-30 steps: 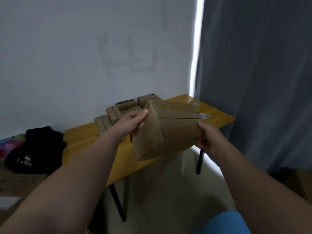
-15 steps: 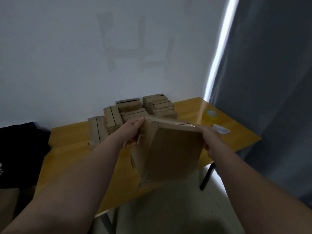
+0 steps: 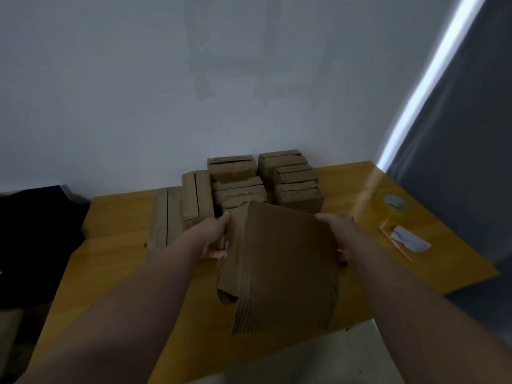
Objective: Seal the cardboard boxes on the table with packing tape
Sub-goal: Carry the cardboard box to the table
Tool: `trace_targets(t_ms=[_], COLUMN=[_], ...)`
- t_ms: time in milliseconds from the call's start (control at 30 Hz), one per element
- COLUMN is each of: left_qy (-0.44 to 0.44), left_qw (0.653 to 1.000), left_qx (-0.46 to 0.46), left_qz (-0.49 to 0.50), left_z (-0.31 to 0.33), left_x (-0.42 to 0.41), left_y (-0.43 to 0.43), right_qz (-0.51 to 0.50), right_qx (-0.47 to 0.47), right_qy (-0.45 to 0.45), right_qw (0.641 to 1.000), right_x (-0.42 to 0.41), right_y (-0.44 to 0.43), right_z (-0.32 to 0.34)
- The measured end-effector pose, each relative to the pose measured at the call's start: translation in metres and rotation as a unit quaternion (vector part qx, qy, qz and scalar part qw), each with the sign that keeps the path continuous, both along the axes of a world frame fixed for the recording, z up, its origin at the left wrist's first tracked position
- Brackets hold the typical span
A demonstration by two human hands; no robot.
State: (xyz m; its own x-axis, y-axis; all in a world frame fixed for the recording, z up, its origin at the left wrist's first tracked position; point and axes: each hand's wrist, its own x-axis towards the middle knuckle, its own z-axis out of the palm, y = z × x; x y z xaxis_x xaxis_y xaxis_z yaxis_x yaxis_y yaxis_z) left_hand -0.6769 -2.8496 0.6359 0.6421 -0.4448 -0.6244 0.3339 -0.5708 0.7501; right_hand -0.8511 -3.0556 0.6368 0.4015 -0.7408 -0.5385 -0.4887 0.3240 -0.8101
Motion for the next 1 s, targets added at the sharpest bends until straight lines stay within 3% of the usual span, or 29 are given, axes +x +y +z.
trace_targets(t_ms=[167, 367, 633, 1000], left_qy=[0.001, -0.01, 0.03, 0.056], left_qw=[1.0, 0.998, 0.989, 0.982], left_qx=[0.028, 0.07, 0.127, 0.125], left_qz=[0.006, 0.002, 0.07, 0.13], left_z=[-0.011, -0.022, -0.022, -0.024], left_x=[0.004, 0.001, -0.036, -0.091], left_y=[-0.017, -0.039, -0.068, -0.044], right_qz=[0.015, 0.141, 0.285, 0.349], right_qx=[0.013, 0.067, 0.094, 0.137], right_qy=[0.016, 0.022, 0.002, 0.043], right_qw=[1.0, 0.988, 0.954, 0.926], right_x=[0.013, 0.032, 0.03, 0.037], right_y=[-0.031, -0.083, -0.141, -0.138], right_z=[-0.013, -0.025, -0.023, -0.028])
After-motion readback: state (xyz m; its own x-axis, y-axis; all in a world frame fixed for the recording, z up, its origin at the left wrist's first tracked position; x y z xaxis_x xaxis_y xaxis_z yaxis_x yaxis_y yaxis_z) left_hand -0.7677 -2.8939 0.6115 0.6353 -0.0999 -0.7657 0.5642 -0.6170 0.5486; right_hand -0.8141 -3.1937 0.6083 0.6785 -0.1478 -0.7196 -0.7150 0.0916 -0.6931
